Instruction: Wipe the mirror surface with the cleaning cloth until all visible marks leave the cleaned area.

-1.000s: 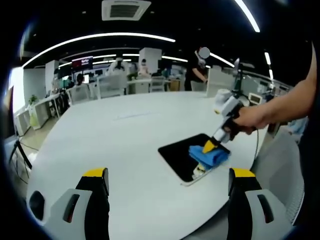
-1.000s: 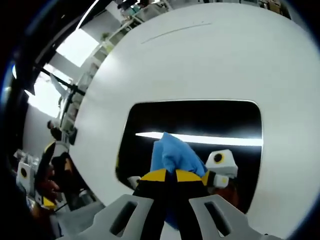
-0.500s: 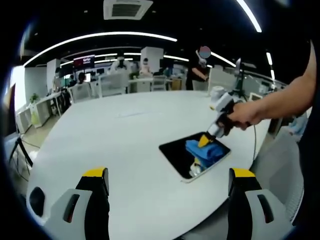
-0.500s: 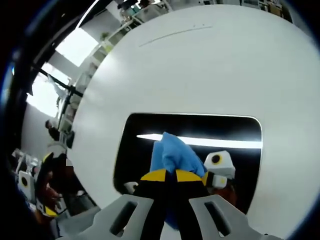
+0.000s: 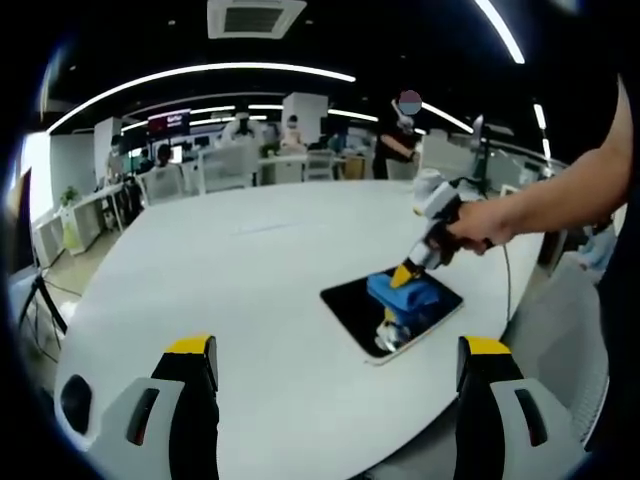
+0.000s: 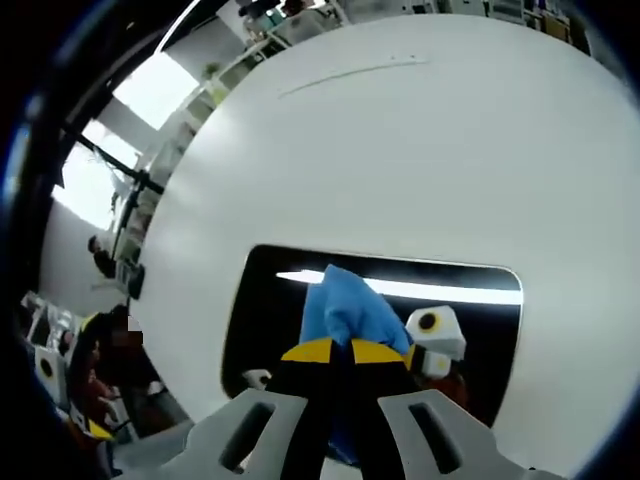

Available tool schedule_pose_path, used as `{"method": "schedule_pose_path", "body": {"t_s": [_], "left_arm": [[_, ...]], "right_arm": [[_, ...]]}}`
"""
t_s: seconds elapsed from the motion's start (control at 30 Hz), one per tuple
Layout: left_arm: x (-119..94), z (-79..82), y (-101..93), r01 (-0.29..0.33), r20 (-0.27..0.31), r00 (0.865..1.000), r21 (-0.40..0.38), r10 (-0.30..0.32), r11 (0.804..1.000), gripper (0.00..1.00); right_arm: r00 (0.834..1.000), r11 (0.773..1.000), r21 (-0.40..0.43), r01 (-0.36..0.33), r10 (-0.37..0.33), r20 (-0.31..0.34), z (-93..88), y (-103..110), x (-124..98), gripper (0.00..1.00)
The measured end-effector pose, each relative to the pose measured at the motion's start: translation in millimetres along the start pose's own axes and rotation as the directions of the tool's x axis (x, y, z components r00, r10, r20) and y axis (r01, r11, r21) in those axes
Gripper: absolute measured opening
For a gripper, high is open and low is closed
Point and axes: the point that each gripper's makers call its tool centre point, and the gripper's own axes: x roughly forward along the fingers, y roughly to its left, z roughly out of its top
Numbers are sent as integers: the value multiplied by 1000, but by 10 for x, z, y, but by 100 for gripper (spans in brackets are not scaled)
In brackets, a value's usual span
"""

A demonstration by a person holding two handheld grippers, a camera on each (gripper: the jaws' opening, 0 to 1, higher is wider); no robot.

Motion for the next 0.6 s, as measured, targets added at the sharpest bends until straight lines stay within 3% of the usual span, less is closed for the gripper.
{"method": "schedule_pose_path", "body": {"t_s": [0.6], "left_arm": [[-14, 41, 54, -19, -4, 1000, -1, 19, 1000, 100]], "right_arm": [[1000, 1000, -19, 21, -21, -1, 246, -109, 58, 0]]}}
